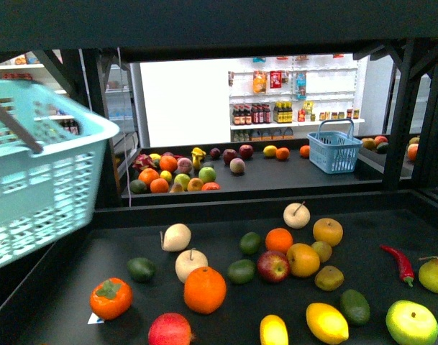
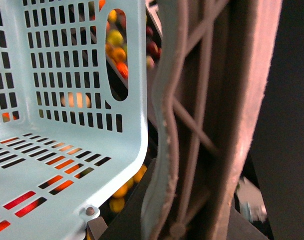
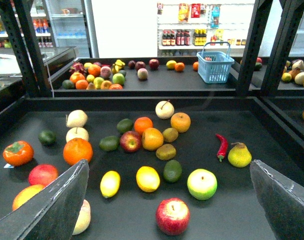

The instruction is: Pick lemon from shelf

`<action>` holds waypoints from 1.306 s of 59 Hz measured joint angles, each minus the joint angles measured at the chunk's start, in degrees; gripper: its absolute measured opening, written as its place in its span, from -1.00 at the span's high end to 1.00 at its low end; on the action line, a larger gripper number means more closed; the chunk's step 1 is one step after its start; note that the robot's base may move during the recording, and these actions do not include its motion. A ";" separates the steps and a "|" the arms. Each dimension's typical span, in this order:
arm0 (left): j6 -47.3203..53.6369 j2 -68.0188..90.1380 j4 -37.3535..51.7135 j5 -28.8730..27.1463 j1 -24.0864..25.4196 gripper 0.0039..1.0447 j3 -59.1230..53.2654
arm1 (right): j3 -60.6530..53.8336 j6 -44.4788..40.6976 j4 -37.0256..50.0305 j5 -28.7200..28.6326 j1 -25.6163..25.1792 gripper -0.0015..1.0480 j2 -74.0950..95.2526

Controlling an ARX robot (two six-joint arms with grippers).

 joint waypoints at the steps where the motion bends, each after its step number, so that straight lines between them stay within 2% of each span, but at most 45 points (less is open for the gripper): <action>1: 0.09 -0.13 0.00 0.11 -0.68 0.73 -0.20 | 0.00 0.00 0.00 0.00 0.02 -0.86 0.00; 14: 3.08 1.49 0.09 0.31 -13.35 0.73 -4.79 | 0.00 -0.02 0.00 0.02 0.00 -0.86 0.00; 33: 10.58 11.41 1.79 0.98 -25.38 0.73 -3.30 | 0.00 0.00 0.00 0.02 0.02 -0.86 0.00; 42: 13.40 14.64 1.29 0.96 -27.80 0.73 -1.77 | 0.00 -0.02 0.00 0.04 0.02 -0.86 0.00; 77: 20.04 19.98 -0.07 0.57 -30.53 0.73 3.28 | 0.00 -0.02 0.00 0.02 0.00 -0.86 0.00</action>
